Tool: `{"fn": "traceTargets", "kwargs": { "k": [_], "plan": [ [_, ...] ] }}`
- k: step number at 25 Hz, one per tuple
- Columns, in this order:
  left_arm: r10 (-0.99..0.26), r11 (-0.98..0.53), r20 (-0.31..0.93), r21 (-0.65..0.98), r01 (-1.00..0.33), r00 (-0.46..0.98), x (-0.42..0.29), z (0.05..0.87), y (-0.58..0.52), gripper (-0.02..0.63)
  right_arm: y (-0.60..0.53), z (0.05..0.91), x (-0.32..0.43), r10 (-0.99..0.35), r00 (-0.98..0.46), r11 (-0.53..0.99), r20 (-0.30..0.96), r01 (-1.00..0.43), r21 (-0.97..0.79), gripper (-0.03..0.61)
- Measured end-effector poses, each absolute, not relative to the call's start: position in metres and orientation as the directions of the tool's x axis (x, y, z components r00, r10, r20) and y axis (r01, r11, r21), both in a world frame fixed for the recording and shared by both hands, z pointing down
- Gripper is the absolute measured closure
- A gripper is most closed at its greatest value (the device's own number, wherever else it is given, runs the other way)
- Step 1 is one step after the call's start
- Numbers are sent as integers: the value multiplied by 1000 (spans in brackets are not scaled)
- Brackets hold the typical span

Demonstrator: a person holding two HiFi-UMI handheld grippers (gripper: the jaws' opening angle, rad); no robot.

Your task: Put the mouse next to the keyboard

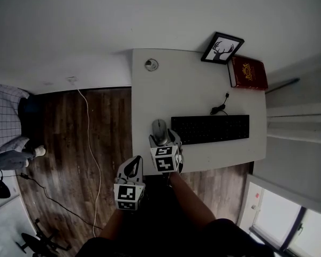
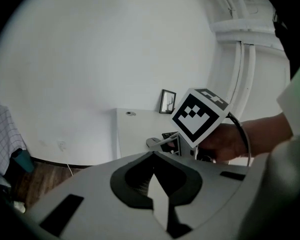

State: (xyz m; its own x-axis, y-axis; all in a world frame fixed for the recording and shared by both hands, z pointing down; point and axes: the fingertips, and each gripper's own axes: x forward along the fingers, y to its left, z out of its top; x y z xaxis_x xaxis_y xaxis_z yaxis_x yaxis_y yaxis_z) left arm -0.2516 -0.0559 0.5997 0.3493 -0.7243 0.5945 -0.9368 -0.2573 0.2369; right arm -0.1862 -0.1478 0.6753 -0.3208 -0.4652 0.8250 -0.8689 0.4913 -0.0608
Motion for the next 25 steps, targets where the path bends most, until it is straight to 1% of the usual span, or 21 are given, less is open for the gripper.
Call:
{"fn": "traceTargets", "kwargs": {
  "k": [12, 18, 25],
  "plan": [
    [-729, -239, 599, 233, -943, 333, -263, 601, -59, 614, -154, 698, -188, -421, -279, 450, 863, -890, -69, 259],
    [-736, -229, 596, 230, -946, 323, -270, 601, -59, 614, -153, 705, -188, -409, -251, 451, 877, -891, -44, 253],
    [-741, -223, 591, 233, -947, 320, -275, 598, -55, 614, -154, 705, -189, -387, -257, 450, 886, -891, -62, 255]
  ]
}}
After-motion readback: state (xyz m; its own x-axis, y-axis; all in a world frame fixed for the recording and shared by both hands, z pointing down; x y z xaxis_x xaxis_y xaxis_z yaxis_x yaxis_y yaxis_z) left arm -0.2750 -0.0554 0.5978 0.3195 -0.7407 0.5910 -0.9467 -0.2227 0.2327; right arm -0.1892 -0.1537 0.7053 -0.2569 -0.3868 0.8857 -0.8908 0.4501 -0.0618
